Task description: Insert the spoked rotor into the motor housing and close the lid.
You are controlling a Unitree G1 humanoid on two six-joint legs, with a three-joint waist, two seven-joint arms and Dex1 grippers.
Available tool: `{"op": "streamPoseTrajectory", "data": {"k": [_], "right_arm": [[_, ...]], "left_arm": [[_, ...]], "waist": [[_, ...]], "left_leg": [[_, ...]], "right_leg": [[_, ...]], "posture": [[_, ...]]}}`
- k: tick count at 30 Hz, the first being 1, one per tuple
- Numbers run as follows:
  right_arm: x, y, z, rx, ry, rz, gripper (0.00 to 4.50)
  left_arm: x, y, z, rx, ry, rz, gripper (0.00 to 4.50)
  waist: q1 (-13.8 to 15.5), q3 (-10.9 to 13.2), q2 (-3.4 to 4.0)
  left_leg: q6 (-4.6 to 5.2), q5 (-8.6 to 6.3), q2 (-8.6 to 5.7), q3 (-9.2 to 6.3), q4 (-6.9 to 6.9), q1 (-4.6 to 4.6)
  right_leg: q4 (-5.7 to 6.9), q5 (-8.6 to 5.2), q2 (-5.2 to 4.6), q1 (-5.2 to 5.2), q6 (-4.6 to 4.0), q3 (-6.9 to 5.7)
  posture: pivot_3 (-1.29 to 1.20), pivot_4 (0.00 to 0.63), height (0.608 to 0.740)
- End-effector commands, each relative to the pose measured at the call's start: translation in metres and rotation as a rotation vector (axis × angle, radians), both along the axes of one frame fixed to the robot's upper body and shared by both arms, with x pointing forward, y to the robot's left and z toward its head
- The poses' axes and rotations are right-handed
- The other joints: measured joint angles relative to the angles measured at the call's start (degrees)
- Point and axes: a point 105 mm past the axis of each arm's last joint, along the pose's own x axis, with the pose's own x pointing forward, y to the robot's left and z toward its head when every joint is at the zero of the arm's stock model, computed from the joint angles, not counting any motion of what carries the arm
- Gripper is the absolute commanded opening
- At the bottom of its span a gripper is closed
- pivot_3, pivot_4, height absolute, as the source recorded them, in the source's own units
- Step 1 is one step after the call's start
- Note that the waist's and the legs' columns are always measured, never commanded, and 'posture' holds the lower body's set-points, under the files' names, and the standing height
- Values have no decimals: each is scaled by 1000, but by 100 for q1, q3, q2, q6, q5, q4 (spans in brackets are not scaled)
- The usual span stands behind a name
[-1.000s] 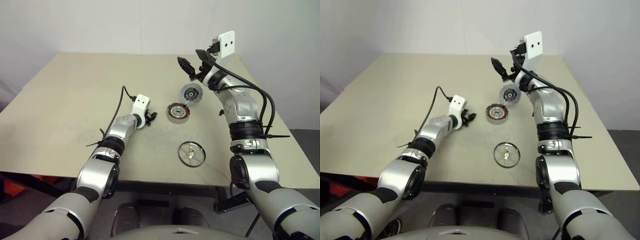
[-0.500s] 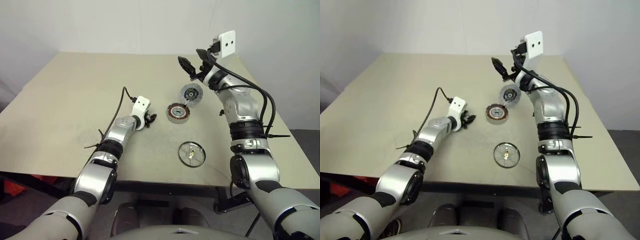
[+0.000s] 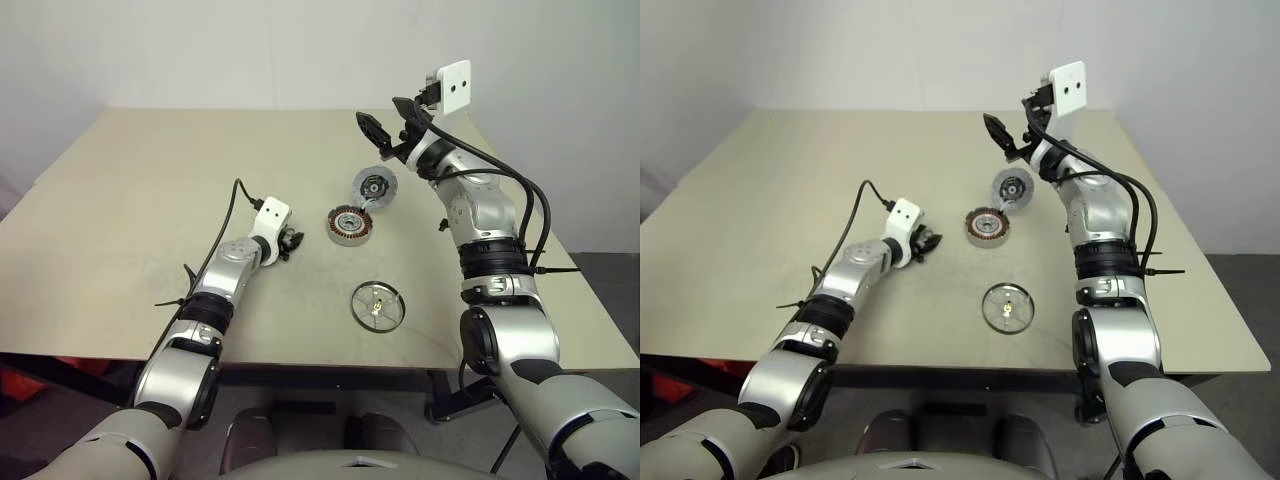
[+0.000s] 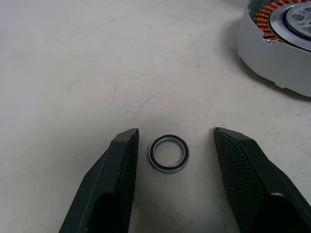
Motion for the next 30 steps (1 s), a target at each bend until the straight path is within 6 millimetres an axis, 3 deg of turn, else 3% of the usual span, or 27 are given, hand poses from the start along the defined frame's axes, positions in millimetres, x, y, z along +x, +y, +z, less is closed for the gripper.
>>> {"op": "streamPoseTrajectory", "data": {"k": [1,6,15,19,30], "right_arm": [[-3,1,26,11,-83,8,4413],[-2,-2,27,11,-85,0,4413],[-2,-2,28,10,-87,-6,4413],[-1,-1,27,9,-88,-3,4413],[-1,-1,17,-23,-66,-2,4413]], "left_arm": [[-10,10,-29,31,113,33,2588],[-10,12,-30,35,120,41,1385],[-9,14,-30,38,126,55,1385],[-9,15,-30,39,121,58,721],[-7,14,-19,-18,77,62,719]], "waist": [[0,0,0],[2,0,0],[0,-1,1],[0,-1,2],[-5,-1,2]], "left_leg": [[0,0,0,0,0,0],[0,0,0,0,0,3],[0,0,1,-1,1,13],[0,0,1,-1,1,14],[0,0,2,-1,0,11]], "right_leg": [[0,0,0,0,0,0],[0,0,-1,4,0,0],[1,2,3,13,-3,0],[1,2,4,13,-3,0],[-1,2,5,11,-3,0]], "posture": [[0,0,740],[0,0,740],[0,0,740],[0,0,740],[0,0,740]]}}
